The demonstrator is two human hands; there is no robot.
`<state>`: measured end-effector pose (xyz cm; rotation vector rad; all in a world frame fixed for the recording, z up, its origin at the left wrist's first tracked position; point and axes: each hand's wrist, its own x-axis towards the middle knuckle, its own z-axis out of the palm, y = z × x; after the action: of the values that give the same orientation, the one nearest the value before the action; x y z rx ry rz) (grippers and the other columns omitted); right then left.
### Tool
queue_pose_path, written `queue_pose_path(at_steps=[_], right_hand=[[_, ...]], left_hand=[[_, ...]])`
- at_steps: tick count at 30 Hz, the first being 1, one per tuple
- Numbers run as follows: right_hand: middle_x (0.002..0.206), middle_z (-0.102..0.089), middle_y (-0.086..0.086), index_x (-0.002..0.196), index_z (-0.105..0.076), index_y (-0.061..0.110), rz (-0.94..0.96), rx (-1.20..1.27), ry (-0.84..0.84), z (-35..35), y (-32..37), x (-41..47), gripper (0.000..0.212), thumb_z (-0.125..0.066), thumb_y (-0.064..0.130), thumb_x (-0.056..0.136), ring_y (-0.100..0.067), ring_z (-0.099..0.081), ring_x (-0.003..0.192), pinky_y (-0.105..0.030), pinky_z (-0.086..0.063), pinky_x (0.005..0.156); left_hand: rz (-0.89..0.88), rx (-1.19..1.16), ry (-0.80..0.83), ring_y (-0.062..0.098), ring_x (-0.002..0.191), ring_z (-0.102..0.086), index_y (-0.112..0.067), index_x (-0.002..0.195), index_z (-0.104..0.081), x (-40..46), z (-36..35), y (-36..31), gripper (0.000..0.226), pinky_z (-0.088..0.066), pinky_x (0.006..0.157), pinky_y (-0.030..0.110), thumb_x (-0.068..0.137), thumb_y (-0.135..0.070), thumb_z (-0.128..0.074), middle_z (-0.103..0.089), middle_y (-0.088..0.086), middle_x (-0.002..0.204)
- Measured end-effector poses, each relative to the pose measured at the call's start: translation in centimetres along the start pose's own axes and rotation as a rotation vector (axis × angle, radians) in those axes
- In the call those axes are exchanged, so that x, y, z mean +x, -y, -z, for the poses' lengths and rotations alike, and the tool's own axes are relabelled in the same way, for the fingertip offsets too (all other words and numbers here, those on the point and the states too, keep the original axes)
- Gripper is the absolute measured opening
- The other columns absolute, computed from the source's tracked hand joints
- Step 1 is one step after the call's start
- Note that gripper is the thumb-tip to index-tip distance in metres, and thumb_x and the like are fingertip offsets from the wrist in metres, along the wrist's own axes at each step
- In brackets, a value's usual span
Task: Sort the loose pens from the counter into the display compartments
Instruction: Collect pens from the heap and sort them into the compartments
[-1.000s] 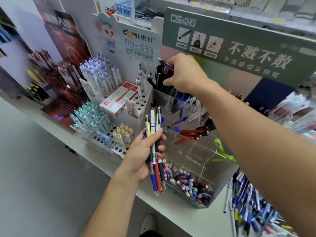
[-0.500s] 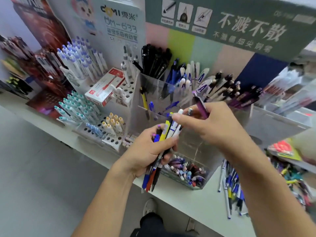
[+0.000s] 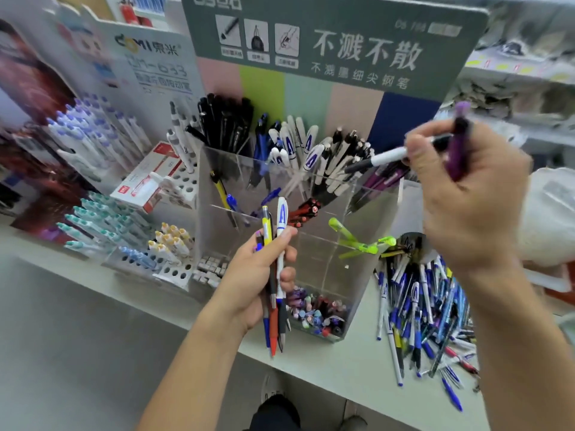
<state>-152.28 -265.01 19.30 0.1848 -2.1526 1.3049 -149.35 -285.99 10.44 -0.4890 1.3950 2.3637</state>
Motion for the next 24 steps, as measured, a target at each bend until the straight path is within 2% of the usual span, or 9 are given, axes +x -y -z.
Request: queue_pose_path(at_steps=[1,3,6,11,13,16,21,23,24], right_hand=[[0.064,-0.055,0.01,0.092,-0.067,0.021,0.041,-0.106,0.013,-0.7,-0.3,0.7,0.011,-0.064,0.029,0.099,-0.008,-0.045,0.055,-0.027,-0.038,0.055],[0.07,-0.06,0.001,0.088,-0.065,0.014,0.04,-0.245,0.111,-2.4,-1.4,2.1,0.02,-0.063,0.031,0.098,-0.019,-0.053,0.064,-0.038,-0.043,0.062],[0.073,-0.051,0.002,0.082,-0.055,0.014,-0.026,-0.441,0.298,-4.4,-2.8,3.3,0.028,-0.065,0.035,0.097,-0.024,-0.048,0.074,-0.036,-0.032,0.065],[0.07,-0.053,0.004,0.072,-0.053,0.019,-0.097,-0.362,0.155,-6.2,-2.2,3.9,0.035,-0.083,0.035,0.079,-0.02,-0.045,0.066,-0.031,-0.032,0.062],[0.068,-0.052,0.0,0.064,-0.051,0.019,-0.133,-0.421,0.219,-6.5,-1.9,4.4,0.042,-0.085,0.04,0.077,-0.022,-0.045,0.062,-0.032,-0.035,0.059],[0.058,-0.041,-0.001,0.058,-0.036,0.017,-0.269,-0.504,0.339,-6.4,-1.4,5.6,0.058,-0.089,0.037,0.073,-0.021,-0.036,0.05,-0.031,-0.026,0.048],[0.069,-0.047,-0.003,0.065,-0.045,0.014,-0.264,-0.669,0.47,-7.3,-1.5,7.2,0.046,-0.088,0.028,0.075,-0.033,-0.057,0.074,-0.033,-0.037,0.063],[0.069,-0.049,-0.002,0.067,-0.047,0.014,-0.234,-0.669,0.485,-7.0,-0.9,6.7,0.046,-0.088,0.034,0.076,-0.029,-0.054,0.069,-0.033,-0.037,0.064],[0.069,-0.05,-0.001,0.07,-0.049,0.013,-0.19,-0.641,0.427,-6.4,-0.6,6.0,0.046,-0.086,0.039,0.077,-0.026,-0.052,0.067,-0.033,-0.036,0.064]], left_hand=[[-0.004,-0.003,0.013,0.011,0.045,-0.041,-0.013,0.11,-0.063,0.0,-0.2,-0.1,0.038,-0.035,0.041,0.019,0.077,-0.032,-0.072,-0.054,0.001,0.067],[-0.007,-0.007,0.031,0.011,0.045,-0.04,-0.012,0.113,-0.062,-0.1,-0.8,-0.2,0.032,-0.033,0.04,0.02,0.087,-0.029,-0.068,-0.055,0.001,0.067],[0.007,-0.025,0.061,0.012,0.045,-0.039,-0.013,0.114,-0.058,-0.4,-1.5,-0.2,0.015,-0.032,0.04,0.02,0.101,-0.02,-0.056,-0.056,0.003,0.068],[-0.031,0.023,0.153,0.013,0.048,-0.042,-0.018,0.112,-0.056,-0.9,-1.5,0.3,0.015,-0.036,0.043,0.02,0.097,-0.021,-0.059,-0.058,0.004,0.073],[-0.041,0.044,0.167,0.013,0.049,-0.044,-0.017,0.111,-0.058,-1.0,-1.4,0.5,0.023,-0.037,0.045,0.021,0.09,-0.024,-0.064,-0.061,0.004,0.075],[-0.04,0.045,0.155,0.014,0.05,-0.046,-0.015,0.11,-0.062,-0.9,-1.4,0.7,0.03,-0.038,0.046,0.022,0.084,-0.028,-0.068,-0.063,0.005,0.077],[-0.021,0.01,0.136,0.013,0.052,-0.048,-0.016,0.111,-0.068,-0.8,-1.3,0.8,0.032,-0.041,0.046,0.021,0.084,-0.033,-0.067,-0.064,0.005,0.079],[-0.04,0.007,0.137,0.013,0.053,-0.048,-0.016,0.111,-0.069,-0.8,-1.5,0.6,0.031,-0.041,0.046,0.021,0.085,-0.034,-0.066,-0.065,0.005,0.08],[-0.055,0.01,0.132,0.013,0.053,-0.049,-0.017,0.111,-0.068,-0.8,-1.6,0.5,0.031,-0.042,0.046,0.021,0.085,-0.034,-0.066,-0.065,0.005,0.08]])
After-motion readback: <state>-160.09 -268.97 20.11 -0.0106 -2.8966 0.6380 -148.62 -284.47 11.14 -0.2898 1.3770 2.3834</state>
